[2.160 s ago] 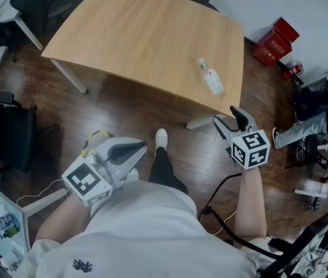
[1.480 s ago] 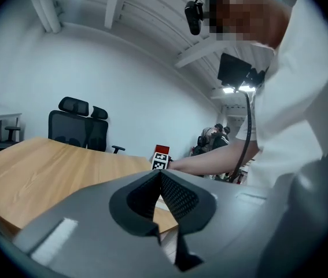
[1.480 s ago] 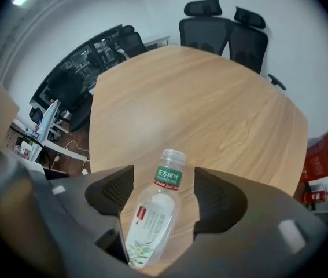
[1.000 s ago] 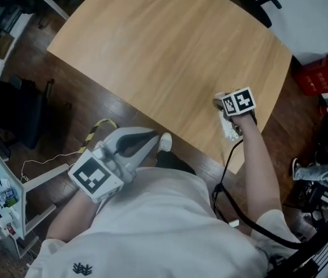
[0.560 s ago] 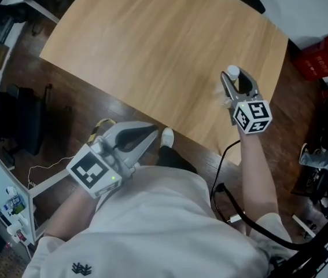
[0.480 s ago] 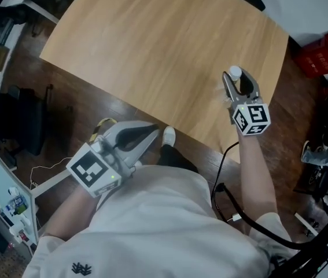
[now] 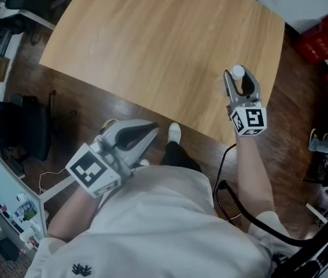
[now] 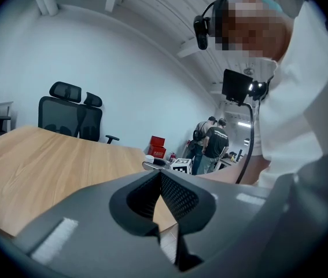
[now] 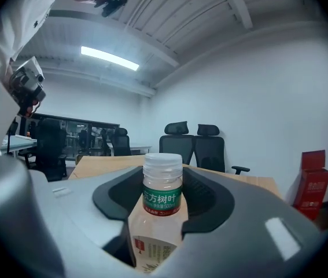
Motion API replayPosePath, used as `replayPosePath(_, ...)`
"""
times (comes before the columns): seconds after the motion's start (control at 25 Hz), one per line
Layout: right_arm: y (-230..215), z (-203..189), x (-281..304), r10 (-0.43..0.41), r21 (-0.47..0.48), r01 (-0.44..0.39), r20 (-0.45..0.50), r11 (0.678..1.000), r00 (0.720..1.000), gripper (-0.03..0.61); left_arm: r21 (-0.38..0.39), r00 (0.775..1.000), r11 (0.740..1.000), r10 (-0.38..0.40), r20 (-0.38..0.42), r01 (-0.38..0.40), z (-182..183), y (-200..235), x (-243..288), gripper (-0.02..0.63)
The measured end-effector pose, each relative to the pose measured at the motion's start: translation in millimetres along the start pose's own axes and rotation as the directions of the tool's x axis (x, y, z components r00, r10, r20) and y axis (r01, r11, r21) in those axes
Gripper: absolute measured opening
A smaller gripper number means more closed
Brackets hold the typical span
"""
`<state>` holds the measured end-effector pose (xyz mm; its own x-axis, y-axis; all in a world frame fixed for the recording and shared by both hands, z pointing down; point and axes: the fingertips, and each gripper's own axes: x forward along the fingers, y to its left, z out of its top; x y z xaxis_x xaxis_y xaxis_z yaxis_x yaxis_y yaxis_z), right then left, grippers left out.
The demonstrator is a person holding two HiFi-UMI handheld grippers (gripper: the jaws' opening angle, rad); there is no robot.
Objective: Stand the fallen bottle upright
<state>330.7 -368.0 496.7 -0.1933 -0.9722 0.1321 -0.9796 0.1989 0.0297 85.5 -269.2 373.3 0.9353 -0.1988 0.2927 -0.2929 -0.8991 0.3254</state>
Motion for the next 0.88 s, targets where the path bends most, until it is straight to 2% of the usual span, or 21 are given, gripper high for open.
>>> replayPosePath(0.04, 1.3, -3.3, -0.8, -0.001, -0.004, 0.001, -0.013, 1.000, 1.000, 0.197, 0.005, 1.000, 1.000, -0.002, 0.001, 0.002, -0.7, -1.2, -1.5, 0.000)
replayPosePath(0.16, 1.9, -13.4, -3.3, -0.003, -0.012, 0.002, -0.056, 1.000, 0.998, 0.248, 0.019, 1.000, 1.000, -0.014, 0.015, 0.013, -1.1, -6.0, -8.6, 0.000)
replayPosePath(0.24, 0.3, -13.6, -5.8, -0.015, -0.027, 0.013, -0.070, 1.000, 0.997, 0.331, 0.030, 0.999, 0.999, -0.023, 0.029, 0.022, -2.3, -8.6, -16.5, 0.000)
replayPosePath(0.4, -1.0, -0.5, -18.6, -0.057, -0.059, 0.053, -0.074, 0.997, 0.996, 0.392, 0.050, 0.998, 0.998, -0.045, 0.051, 0.043, -10.3, -15.4, -38.4, 0.000)
replayPosePath(0.56, -0.8, 30.5, -54.2, -0.160, -0.097, 0.155, -0.041, 0.983, 0.986, 0.399, 0.089, 0.991, 0.993, -0.089, 0.095, 0.080, -17.6, -27.9, -72.2, 0.000)
replayPosePath(0.68, 27.8, 53.7, -96.4, -0.217, -0.112, 0.212, -0.030, 0.971, 0.976, 0.399, 0.114, 0.987, 0.989, -0.106, 0.120, 0.092, -30.2, -38.1, -109.6, 0.000)
replayPosePath(0.88, 123.9, 75.7, -180.9, -0.229, -0.079, 0.224, -0.053, 0.971, 0.972, 0.390, 0.148, 0.984, 0.980, -0.148, 0.102, 0.133, -65.0, -58.3, -158.6, 0.000)
